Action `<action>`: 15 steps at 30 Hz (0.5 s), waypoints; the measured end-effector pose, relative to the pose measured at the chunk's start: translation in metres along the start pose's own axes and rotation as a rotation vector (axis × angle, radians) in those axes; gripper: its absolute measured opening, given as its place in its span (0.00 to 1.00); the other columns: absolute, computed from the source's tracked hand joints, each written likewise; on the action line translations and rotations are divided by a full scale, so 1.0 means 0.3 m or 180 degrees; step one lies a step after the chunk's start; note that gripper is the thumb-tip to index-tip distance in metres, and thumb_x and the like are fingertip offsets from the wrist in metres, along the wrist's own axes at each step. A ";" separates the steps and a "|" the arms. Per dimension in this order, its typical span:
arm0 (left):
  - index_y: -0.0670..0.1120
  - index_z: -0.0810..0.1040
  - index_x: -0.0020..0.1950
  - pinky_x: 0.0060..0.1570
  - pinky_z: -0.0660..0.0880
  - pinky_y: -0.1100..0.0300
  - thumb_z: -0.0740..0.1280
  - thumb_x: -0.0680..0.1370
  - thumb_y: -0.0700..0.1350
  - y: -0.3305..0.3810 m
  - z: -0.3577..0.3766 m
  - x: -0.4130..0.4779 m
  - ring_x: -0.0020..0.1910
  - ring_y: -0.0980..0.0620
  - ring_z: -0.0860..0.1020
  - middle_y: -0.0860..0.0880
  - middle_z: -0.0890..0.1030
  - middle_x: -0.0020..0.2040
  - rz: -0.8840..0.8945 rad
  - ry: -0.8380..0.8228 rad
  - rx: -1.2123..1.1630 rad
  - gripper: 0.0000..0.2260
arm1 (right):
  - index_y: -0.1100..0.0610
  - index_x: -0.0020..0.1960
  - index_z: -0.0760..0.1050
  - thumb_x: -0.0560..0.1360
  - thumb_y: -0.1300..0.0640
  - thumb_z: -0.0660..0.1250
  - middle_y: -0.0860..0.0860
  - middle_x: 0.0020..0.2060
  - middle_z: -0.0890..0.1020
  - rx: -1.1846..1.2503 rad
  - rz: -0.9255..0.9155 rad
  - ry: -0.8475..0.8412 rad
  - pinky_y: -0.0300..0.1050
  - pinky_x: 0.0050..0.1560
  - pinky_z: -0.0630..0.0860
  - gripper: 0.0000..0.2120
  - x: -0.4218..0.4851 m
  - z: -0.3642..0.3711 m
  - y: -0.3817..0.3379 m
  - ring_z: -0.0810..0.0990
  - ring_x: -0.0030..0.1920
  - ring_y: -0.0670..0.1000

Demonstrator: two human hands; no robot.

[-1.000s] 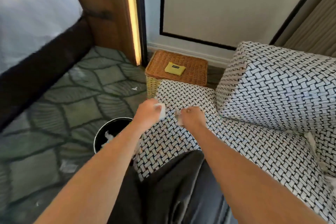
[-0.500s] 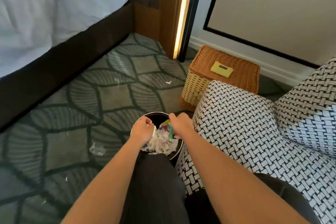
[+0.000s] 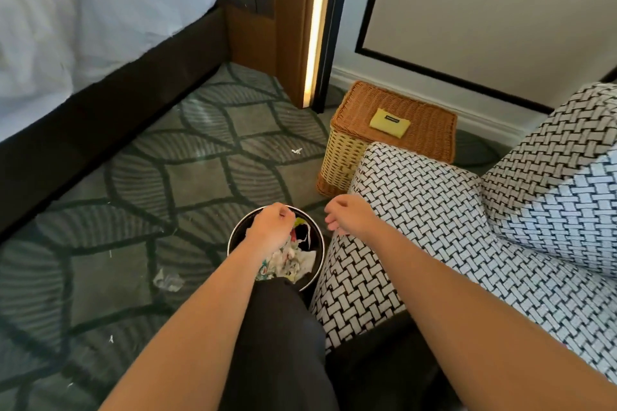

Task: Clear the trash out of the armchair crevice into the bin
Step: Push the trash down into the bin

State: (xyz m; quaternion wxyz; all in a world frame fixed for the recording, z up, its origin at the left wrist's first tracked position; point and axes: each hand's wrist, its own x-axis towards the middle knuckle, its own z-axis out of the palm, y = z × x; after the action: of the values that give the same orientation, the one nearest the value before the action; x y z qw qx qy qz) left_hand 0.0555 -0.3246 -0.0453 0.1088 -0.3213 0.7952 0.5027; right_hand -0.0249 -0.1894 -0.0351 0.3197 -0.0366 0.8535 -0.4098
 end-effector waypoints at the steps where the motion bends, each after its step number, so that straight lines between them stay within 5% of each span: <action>1: 0.47 0.75 0.50 0.48 0.75 0.52 0.58 0.79 0.46 0.035 0.015 -0.015 0.49 0.46 0.79 0.45 0.81 0.49 0.0072 -0.0079 -0.0021 0.08 | 0.64 0.54 0.76 0.78 0.60 0.57 0.56 0.43 0.79 0.0008 -0.0030 0.0019 0.37 0.37 0.74 0.12 -0.018 -0.039 0.007 0.77 0.37 0.48; 3: 0.46 0.75 0.51 0.48 0.75 0.54 0.60 0.79 0.46 0.113 0.055 -0.047 0.49 0.48 0.79 0.46 0.80 0.50 0.0241 -0.0244 -0.0208 0.07 | 0.64 0.54 0.75 0.79 0.60 0.57 0.55 0.43 0.78 0.0035 -0.0082 0.0104 0.33 0.35 0.73 0.11 -0.056 -0.125 0.036 0.76 0.38 0.47; 6: 0.46 0.76 0.52 0.40 0.71 0.62 0.61 0.78 0.45 0.241 0.142 -0.108 0.48 0.53 0.79 0.49 0.80 0.50 0.0560 -0.0633 -0.0412 0.07 | 0.61 0.52 0.75 0.79 0.59 0.57 0.54 0.45 0.80 -0.0123 -0.0044 0.0328 0.38 0.42 0.75 0.10 -0.118 -0.282 0.130 0.79 0.41 0.48; 9: 0.48 0.76 0.51 0.43 0.71 0.62 0.61 0.79 0.48 0.339 0.253 -0.155 0.48 0.54 0.79 0.50 0.80 0.49 0.0848 -0.0987 -0.0288 0.06 | 0.64 0.52 0.75 0.79 0.59 0.57 0.55 0.45 0.80 -0.0178 0.0073 0.0575 0.43 0.48 0.76 0.11 -0.186 -0.434 0.253 0.79 0.43 0.49; 15: 0.46 0.73 0.47 0.50 0.72 0.58 0.58 0.80 0.48 0.475 0.512 -0.235 0.48 0.50 0.77 0.46 0.79 0.47 0.1352 -0.1491 0.0285 0.08 | 0.65 0.40 0.74 0.77 0.61 0.56 0.59 0.34 0.77 -0.0243 0.0612 0.1298 0.45 0.35 0.69 0.12 -0.348 -0.668 0.560 0.69 0.32 0.52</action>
State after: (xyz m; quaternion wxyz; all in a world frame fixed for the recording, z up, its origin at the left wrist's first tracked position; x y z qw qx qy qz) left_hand -0.0016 -0.1217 0.0214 0.1956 -0.0185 0.8191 0.5390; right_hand -0.0239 0.0910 -0.0105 0.1764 0.1164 0.9149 -0.3438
